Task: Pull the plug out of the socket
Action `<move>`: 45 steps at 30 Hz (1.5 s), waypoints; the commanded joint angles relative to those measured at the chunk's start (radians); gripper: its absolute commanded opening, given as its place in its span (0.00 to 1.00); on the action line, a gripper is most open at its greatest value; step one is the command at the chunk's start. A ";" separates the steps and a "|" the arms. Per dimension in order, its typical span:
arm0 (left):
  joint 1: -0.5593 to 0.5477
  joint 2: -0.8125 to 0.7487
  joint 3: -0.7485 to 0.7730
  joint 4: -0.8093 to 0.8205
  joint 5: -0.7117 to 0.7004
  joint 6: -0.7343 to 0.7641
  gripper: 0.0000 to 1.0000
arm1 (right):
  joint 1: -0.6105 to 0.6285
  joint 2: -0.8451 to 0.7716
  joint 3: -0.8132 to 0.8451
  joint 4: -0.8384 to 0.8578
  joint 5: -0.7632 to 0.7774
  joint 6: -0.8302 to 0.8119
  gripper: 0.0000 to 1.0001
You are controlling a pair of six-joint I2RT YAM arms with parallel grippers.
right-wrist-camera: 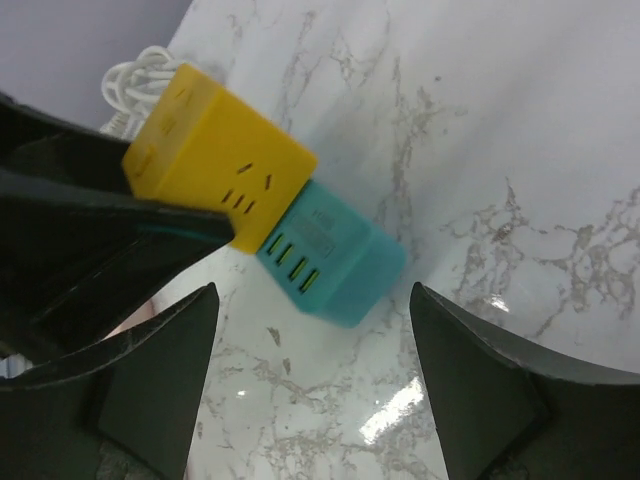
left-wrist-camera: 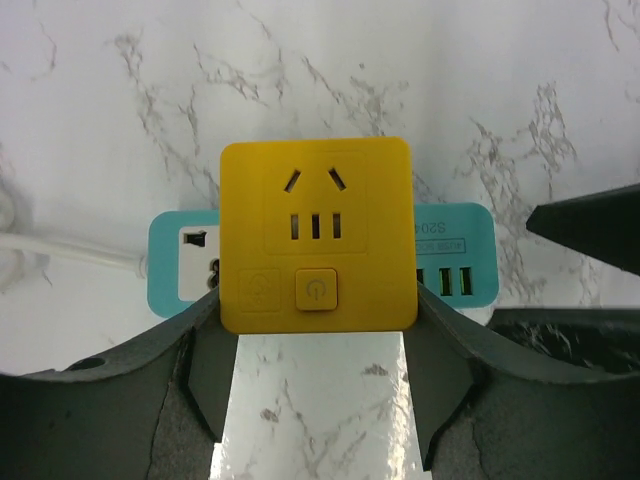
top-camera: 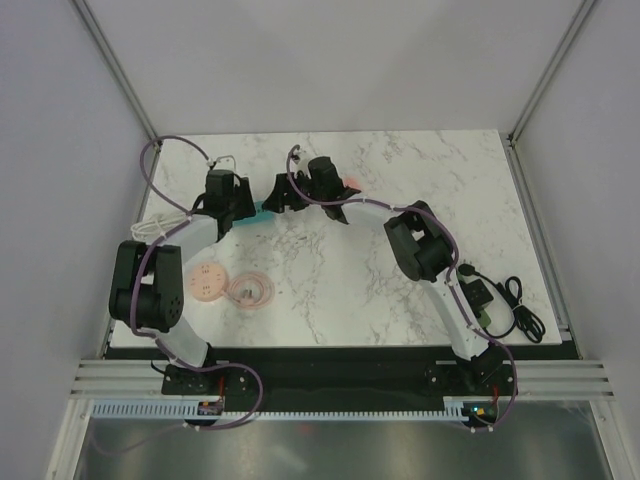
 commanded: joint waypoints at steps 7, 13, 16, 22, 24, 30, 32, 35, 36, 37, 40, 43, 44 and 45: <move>-0.065 -0.112 -0.099 -0.064 0.012 -0.180 0.11 | 0.001 -0.199 -0.225 -0.076 0.065 -0.123 0.84; -0.070 -0.087 -0.055 -0.189 0.020 -0.211 0.65 | 0.002 -0.192 -0.210 -0.081 0.034 -0.120 0.84; -0.074 -0.090 -0.024 -0.236 0.023 -0.191 0.88 | 0.001 -0.190 -0.201 -0.084 0.028 -0.122 0.84; -0.077 -0.076 0.056 -0.290 0.021 -0.137 0.89 | 0.001 -0.178 -0.174 -0.081 0.007 -0.110 0.86; -0.082 -0.052 0.076 -0.290 0.017 -0.122 0.89 | -0.001 -0.161 -0.152 -0.081 -0.004 -0.103 0.85; -0.091 -0.009 0.100 -0.275 -0.028 -0.082 0.87 | 0.002 -0.110 -0.089 -0.076 -0.026 -0.070 0.81; -0.105 -0.004 0.096 -0.265 -0.075 -0.053 0.87 | 0.004 -0.087 -0.071 -0.076 -0.038 -0.057 0.79; -0.123 0.008 0.108 -0.261 -0.130 -0.014 0.86 | 0.013 -0.064 -0.040 -0.076 -0.036 -0.039 0.76; -0.128 0.013 0.109 -0.258 -0.140 -0.001 0.86 | 0.014 -0.058 -0.028 -0.081 -0.036 -0.040 0.75; -0.129 0.023 0.112 -0.256 -0.147 0.001 0.86 | 0.019 -0.049 -0.022 -0.089 -0.035 -0.045 0.74; -0.129 0.036 0.122 -0.256 -0.163 0.006 0.84 | 0.030 -0.037 -0.005 -0.121 -0.023 -0.056 0.73; -0.129 0.034 0.123 -0.250 -0.158 0.006 0.81 | 0.033 -0.038 -0.014 -0.128 -0.015 -0.062 0.73; -0.128 0.033 0.122 -0.245 -0.149 0.004 0.79 | 0.031 -0.040 -0.016 -0.132 -0.012 -0.063 0.73; -0.128 0.031 0.120 -0.241 -0.144 0.001 0.78 | 0.031 -0.040 -0.019 -0.136 -0.009 -0.063 0.73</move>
